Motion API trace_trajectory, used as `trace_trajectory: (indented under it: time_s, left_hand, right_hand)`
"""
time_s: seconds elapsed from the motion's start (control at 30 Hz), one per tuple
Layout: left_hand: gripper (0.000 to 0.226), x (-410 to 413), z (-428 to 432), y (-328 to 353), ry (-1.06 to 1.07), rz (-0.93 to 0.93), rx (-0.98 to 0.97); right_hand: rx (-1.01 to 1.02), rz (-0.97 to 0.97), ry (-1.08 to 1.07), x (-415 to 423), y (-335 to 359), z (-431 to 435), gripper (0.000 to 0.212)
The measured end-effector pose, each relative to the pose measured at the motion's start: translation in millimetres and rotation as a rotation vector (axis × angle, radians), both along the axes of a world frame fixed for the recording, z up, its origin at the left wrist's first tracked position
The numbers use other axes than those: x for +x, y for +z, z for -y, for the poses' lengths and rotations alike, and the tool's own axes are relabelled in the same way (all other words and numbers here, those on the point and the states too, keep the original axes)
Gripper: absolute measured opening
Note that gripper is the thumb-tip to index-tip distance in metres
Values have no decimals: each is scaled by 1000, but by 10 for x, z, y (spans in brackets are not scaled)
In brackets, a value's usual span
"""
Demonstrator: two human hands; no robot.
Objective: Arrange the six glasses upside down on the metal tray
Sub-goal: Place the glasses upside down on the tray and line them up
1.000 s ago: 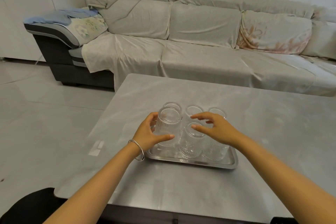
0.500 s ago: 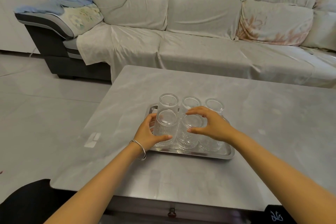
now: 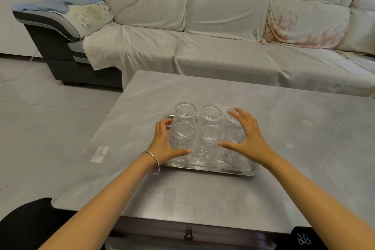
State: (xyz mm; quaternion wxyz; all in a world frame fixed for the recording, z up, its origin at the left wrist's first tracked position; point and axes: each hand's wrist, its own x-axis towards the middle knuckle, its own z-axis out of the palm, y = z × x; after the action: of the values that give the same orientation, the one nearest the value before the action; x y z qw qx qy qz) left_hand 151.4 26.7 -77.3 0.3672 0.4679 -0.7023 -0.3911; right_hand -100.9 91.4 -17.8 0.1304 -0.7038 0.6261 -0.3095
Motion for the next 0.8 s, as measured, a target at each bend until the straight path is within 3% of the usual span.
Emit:
trace_trajectory:
  time_s: [0.13, 0.3, 0.47, 0.8]
  left_hand:
    - [135, -44, 53, 93, -57, 41, 44]
    - [141, -54, 132, 90, -98, 90, 137]
    - [142, -35, 180, 36, -122, 146, 176]
    - [137, -11, 191, 59, -168, 162, 179]
  right_hand:
    - [179, 255, -83, -212, -110, -51, 118]
    - [403, 486, -63, -350, -295, -65, 129]
    - [497, 546, -13, -390, -429, -38, 133]
    - [438, 534, -11, -372, -518, -21, 132]
